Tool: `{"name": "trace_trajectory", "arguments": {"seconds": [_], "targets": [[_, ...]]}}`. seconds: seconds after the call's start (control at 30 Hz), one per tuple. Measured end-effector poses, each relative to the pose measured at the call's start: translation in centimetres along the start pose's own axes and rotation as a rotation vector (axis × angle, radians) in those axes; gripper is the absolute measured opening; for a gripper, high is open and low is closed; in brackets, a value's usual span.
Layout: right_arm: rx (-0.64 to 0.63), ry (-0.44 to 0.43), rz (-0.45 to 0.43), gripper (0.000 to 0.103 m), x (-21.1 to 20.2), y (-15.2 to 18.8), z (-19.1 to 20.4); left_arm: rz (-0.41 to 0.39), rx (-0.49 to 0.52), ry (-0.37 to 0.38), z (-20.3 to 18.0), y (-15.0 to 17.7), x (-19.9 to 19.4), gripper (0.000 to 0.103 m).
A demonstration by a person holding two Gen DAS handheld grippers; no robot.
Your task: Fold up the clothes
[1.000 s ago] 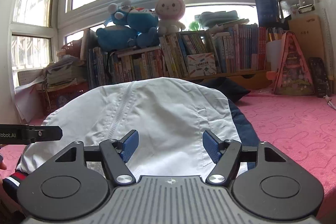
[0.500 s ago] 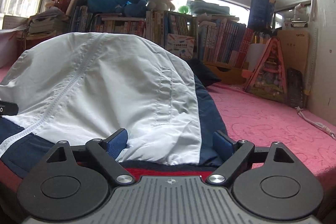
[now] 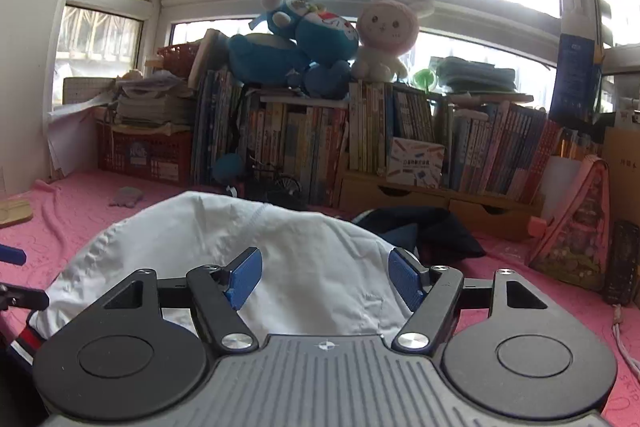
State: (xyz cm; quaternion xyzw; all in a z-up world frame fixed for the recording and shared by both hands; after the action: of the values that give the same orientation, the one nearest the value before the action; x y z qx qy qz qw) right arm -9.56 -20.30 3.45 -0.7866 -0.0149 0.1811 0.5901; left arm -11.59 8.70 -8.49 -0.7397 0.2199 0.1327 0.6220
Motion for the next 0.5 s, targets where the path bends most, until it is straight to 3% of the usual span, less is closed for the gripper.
{"name": "trace_trajectory", "arguments": {"seconds": [0.07, 0.13, 0.2, 0.23, 0.3, 0.4, 0.5], "targets": [[-0.002, -0.057, -0.052, 0.087, 1.6, -2.6, 0.0, 0.011, 0.013, -0.013, -0.2, 0.6, 0.7, 0.103], [0.006, -0.066, -0.090, 0.087, 4.1, -4.4, 0.3, 0.034, 0.011, -0.002, -0.3, 1.1, 1.2, 0.103], [0.036, -0.072, -0.080, 0.079, 7.6, -5.6, 0.5, 0.044, -0.004, 0.012, -0.3, 1.4, 1.3, 0.103], [0.062, -0.083, -0.055, 0.074, 9.6, -5.9, 0.5, 0.049, -0.011, 0.019, -0.3, 1.6, 1.3, 0.103], [0.146, -0.103, 0.040, 0.048, 13.8, -5.6, 0.3, 0.060, -0.026, 0.033, -0.3, 1.9, 1.3, 0.103], [0.200, -0.102, 0.192, 0.035, 18.2, -3.2, 0.7, 0.046, -0.041, 0.037, 0.3, 1.7, 0.6, 0.103], [0.128, -0.082, 0.269, 0.035, 19.2, -0.6, 2.0, 0.019, -0.075, 0.026, 1.5, 0.9, -0.1, 0.103]]}}
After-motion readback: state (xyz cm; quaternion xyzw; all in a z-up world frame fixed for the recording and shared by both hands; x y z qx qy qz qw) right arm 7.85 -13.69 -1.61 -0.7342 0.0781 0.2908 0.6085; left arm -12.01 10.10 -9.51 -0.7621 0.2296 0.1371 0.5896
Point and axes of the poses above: each gripper's, at about its wrist camera, not at the fingertips, and x roughly the way its jaws point, z to its left, y to its underside, the point moved 1 cm from there along x, roughly the way its jaws point, and after that the axes turned 9 degrees about -x, right-handed, at the moved point
